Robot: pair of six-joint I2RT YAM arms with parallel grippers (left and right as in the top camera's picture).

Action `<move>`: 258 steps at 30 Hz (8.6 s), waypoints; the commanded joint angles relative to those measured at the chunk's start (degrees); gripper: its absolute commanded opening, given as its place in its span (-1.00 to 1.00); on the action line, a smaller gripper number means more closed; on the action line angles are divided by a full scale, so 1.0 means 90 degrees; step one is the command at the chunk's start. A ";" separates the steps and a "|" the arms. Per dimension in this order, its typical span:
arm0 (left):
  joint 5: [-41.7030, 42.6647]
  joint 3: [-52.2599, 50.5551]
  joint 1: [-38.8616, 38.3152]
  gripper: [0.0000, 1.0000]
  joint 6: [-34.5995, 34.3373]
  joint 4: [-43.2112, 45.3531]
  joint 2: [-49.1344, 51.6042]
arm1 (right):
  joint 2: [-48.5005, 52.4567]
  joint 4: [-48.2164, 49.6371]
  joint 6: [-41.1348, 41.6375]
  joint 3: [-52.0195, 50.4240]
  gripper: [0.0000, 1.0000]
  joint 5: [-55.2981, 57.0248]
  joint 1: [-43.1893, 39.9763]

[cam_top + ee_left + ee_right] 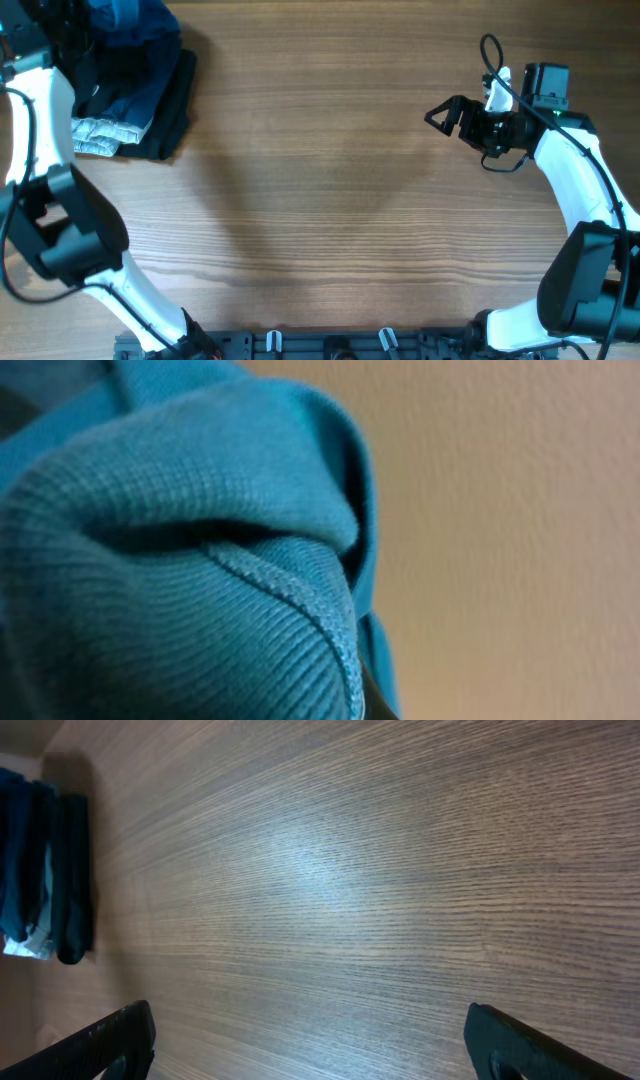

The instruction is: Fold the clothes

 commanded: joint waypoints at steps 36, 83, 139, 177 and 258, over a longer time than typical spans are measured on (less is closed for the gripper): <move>-0.2271 0.0112 0.1027 1.00 0.2489 -0.4670 -0.1843 | -0.0117 0.0000 -0.0129 0.0063 1.00 0.0061 0.0119; -0.2596 0.0362 -0.0359 0.99 0.7096 -0.1559 -0.0136 | -0.0146 0.0342 -0.0826 0.0554 0.99 0.0187 0.0117; -0.0945 0.0362 -0.2557 1.00 0.6817 -0.6977 -0.3118 | -0.1020 -0.1984 -0.3121 0.2101 0.99 0.3043 0.0117; -0.0508 -0.8614 -0.2540 0.99 0.5741 0.0767 -1.0180 | -0.1020 -0.1987 -0.3123 0.2101 1.00 0.3043 0.0117; -0.0950 -1.1395 -0.2419 0.99 0.5314 0.0857 -1.3124 | -0.6249 0.1630 -0.2766 -0.1440 0.99 0.2127 0.0498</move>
